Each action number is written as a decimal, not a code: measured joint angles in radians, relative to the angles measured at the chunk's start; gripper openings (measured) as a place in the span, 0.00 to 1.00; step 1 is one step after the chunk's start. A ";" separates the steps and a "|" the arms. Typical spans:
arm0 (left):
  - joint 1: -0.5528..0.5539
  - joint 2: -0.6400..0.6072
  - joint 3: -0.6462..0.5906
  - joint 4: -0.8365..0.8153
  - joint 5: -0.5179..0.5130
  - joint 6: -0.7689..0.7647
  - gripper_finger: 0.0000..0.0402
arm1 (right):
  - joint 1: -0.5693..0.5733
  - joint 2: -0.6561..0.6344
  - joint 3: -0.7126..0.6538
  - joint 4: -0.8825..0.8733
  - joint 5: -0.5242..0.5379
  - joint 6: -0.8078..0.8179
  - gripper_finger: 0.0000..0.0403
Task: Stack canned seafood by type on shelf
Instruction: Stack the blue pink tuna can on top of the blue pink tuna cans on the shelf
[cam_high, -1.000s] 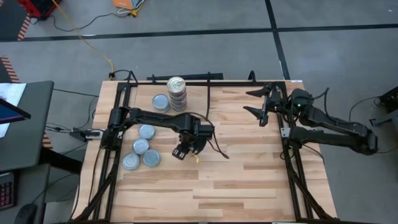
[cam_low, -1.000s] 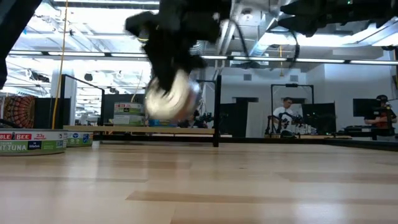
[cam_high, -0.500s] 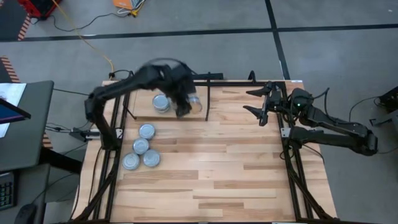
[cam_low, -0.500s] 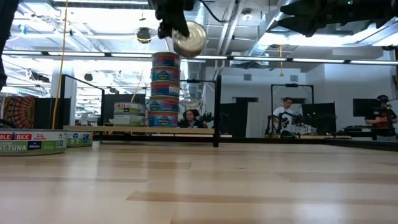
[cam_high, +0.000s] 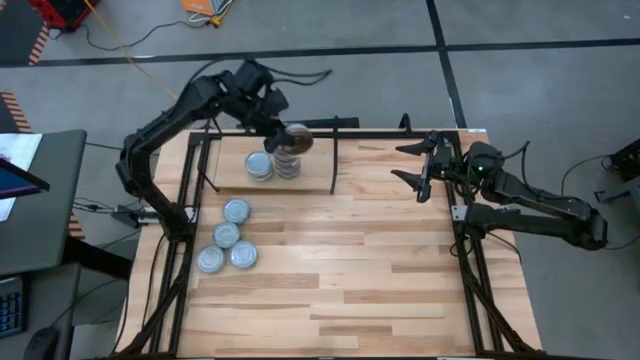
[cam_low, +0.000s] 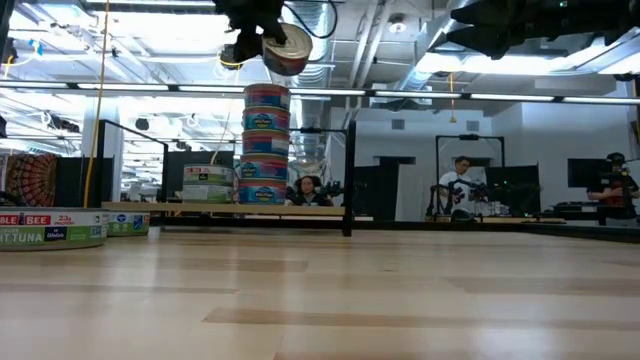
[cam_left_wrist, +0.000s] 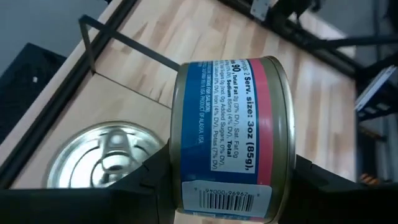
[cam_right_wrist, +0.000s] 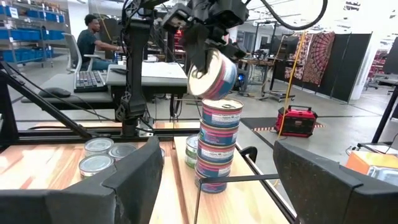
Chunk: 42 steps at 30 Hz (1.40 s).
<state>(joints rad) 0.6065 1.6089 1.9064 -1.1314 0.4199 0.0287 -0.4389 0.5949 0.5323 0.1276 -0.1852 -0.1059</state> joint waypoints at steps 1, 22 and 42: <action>0.019 0.000 0.000 0.000 0.024 0.001 0.45 | 0.000 0.000 0.000 0.000 0.000 0.000 0.82; 0.182 0.009 -0.079 -0.048 0.186 -0.004 0.48 | 0.000 0.000 0.000 -0.001 0.000 -0.003 0.82; 0.183 0.011 -0.097 -0.017 0.140 -0.046 0.69 | 0.000 0.000 0.000 0.000 0.000 0.000 0.82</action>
<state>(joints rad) 0.7890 1.6203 1.8095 -1.1482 0.5602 -0.0174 -0.4385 0.5952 0.5325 0.1272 -0.1856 -0.1059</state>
